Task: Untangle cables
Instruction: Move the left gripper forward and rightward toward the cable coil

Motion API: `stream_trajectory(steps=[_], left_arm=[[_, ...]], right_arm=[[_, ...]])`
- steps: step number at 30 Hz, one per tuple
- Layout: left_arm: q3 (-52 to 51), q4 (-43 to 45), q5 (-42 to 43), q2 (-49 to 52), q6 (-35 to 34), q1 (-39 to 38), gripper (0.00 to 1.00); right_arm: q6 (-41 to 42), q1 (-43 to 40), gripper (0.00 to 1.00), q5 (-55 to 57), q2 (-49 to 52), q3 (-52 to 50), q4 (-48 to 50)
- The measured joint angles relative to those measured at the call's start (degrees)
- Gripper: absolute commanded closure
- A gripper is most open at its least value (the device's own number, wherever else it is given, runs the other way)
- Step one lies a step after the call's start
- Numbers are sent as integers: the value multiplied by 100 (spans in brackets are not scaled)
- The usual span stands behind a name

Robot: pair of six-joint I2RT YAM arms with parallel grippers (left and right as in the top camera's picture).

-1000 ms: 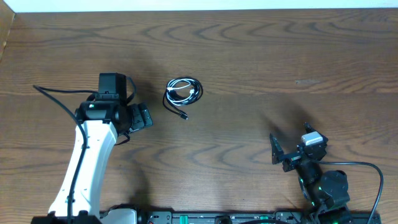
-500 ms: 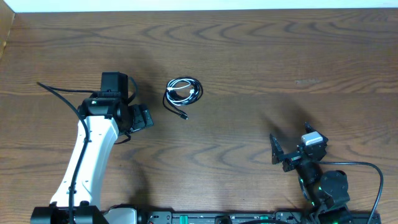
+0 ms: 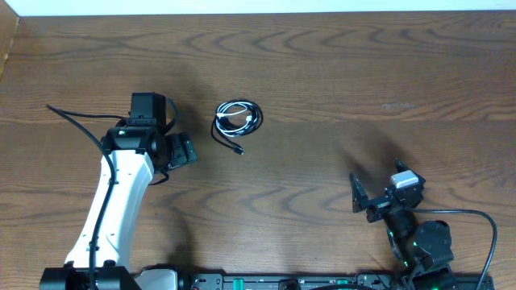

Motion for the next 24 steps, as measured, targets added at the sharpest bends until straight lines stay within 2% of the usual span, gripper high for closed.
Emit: stream_trajectory(steps=[24], left_arm=[[0,11,-269,192,-87,0,2]], right_arm=[[0,0,1,0,0,0,0]])
